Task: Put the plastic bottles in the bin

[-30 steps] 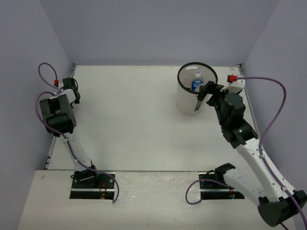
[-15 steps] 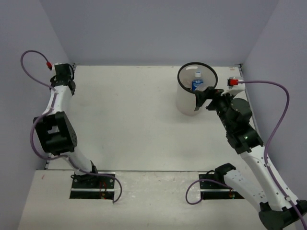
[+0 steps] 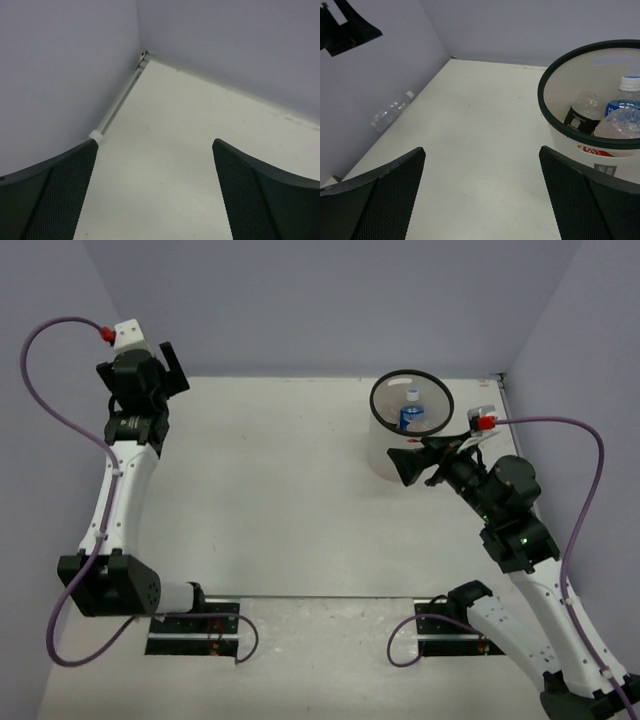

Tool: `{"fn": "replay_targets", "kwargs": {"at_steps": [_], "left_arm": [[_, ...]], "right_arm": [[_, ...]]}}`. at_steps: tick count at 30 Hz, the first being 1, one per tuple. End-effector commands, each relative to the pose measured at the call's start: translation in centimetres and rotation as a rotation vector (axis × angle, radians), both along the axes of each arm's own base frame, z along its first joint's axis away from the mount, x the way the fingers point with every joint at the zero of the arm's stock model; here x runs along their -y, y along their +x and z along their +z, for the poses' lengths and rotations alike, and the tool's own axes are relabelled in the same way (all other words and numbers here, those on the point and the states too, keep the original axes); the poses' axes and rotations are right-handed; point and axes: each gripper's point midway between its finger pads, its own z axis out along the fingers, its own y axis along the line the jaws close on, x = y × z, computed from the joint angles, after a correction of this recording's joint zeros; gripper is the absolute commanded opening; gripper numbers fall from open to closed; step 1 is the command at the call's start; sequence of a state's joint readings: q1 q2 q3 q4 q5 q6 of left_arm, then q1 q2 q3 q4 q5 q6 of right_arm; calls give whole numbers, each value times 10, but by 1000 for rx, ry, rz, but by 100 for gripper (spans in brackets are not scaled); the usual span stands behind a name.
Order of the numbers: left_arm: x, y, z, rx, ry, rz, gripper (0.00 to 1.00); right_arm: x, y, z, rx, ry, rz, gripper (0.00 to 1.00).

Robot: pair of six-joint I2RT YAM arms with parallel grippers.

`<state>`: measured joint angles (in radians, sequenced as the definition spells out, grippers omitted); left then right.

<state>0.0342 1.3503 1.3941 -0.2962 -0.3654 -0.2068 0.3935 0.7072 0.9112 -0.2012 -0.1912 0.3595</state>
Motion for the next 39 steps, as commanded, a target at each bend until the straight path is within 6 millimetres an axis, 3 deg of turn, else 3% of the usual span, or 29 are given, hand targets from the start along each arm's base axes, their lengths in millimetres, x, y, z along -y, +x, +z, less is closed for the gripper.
{"fn": "replay_targets", "kwargs": {"at_steps": [1,4,8,11,13,21,27,32,39], "left_arm": [[-33,5,-47,-230,79,96,100],[-47,10,-61,-319,69,91,100],[-118,-14,-107,-496,74,333,100],[-150,-36,-138,-638,178,474,100],[-155,-40,-166,-690,193,497,100],[-168,-53,-236,-812,153,549,100],[-186,-65,-236,-809,154,660,100],[-187,-58,-255,-820,73,590,100],[-184,-65,-296,-926,42,568,100]], "right_arm": [[-4,13,3,-27,6,-10,99],[-4,22,-6,-48,-16,-26,99],[5,34,-13,-44,-65,-94,99],[14,38,-11,-20,-97,-139,99],[15,36,-9,-1,-93,-137,99],[23,23,-3,70,-75,-149,99],[24,19,-4,77,-83,-146,99],[25,22,-6,71,-88,-159,99],[32,23,-7,84,-98,-190,99]]}}
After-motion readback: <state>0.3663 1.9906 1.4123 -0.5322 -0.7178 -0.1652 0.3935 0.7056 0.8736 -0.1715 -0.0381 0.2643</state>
